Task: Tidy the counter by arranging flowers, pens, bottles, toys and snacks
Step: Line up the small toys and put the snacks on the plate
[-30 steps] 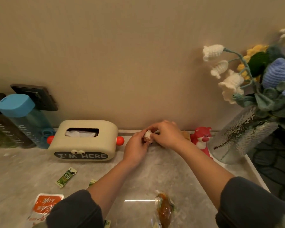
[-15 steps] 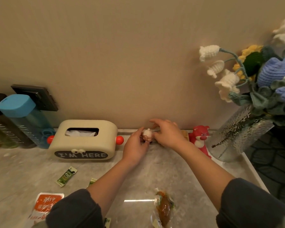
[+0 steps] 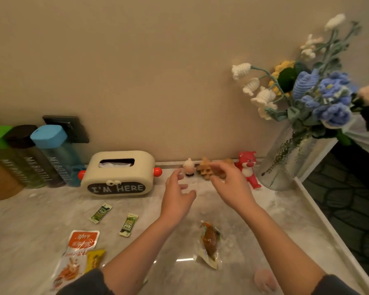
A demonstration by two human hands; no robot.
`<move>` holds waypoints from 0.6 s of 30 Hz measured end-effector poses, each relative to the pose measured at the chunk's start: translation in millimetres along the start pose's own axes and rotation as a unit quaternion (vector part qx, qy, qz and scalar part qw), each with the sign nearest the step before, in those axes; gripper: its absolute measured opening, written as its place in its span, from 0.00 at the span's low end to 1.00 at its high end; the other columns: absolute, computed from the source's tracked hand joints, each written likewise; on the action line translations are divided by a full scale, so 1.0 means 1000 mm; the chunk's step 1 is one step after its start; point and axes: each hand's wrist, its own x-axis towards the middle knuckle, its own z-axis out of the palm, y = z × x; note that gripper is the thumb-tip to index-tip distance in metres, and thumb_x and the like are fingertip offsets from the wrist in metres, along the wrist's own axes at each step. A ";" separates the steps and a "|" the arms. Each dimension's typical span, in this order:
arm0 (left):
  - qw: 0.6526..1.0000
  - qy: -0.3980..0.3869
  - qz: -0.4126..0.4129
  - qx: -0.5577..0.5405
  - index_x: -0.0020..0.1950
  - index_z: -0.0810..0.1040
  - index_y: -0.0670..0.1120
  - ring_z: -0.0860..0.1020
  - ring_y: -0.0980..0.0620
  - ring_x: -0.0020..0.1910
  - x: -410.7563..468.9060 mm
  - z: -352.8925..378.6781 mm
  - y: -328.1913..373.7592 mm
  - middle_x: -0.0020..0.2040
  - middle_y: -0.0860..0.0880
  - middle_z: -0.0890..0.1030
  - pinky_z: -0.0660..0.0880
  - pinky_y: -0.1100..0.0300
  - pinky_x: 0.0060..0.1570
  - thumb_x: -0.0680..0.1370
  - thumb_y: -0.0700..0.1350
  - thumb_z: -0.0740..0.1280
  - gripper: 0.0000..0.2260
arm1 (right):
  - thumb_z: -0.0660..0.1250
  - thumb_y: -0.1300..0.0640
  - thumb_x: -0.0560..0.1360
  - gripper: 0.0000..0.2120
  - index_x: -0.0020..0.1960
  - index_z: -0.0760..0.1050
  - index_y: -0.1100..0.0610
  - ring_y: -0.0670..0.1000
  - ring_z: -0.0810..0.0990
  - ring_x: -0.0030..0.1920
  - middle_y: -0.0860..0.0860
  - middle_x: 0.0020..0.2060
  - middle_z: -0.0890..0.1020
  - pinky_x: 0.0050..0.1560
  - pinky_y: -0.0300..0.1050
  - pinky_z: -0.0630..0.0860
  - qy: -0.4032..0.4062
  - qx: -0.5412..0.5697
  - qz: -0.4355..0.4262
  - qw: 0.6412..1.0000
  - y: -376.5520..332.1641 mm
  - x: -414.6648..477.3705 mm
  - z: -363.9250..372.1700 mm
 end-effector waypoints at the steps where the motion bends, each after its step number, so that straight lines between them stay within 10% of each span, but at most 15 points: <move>1: 1.000 -0.008 0.004 -0.007 0.72 0.62 0.56 0.75 0.61 0.54 -0.010 0.000 0.002 0.63 0.56 0.70 0.78 0.60 0.49 0.73 0.40 0.71 0.32 | 0.67 0.58 0.75 0.15 0.59 0.78 0.46 0.42 0.77 0.53 0.39 0.52 0.80 0.53 0.39 0.73 0.007 0.015 0.010 1.000 0.002 -0.013 -0.005; 10: 0.995 -0.098 0.018 -0.019 0.66 0.68 0.58 0.78 0.61 0.51 -0.094 0.024 0.015 0.60 0.58 0.72 0.76 0.70 0.40 0.75 0.38 0.69 0.24 | 0.67 0.57 0.74 0.14 0.53 0.77 0.39 0.36 0.77 0.46 0.36 0.44 0.80 0.42 0.32 0.71 0.054 0.065 0.111 0.990 0.027 -0.121 -0.028; 18: 0.980 -0.195 0.048 0.000 0.57 0.72 0.63 0.79 0.60 0.45 -0.145 0.052 -0.002 0.59 0.58 0.74 0.80 0.56 0.47 0.73 0.37 0.68 0.22 | 0.68 0.58 0.74 0.13 0.49 0.77 0.38 0.39 0.78 0.47 0.37 0.46 0.81 0.47 0.35 0.74 0.075 0.056 0.162 0.982 0.050 -0.180 -0.036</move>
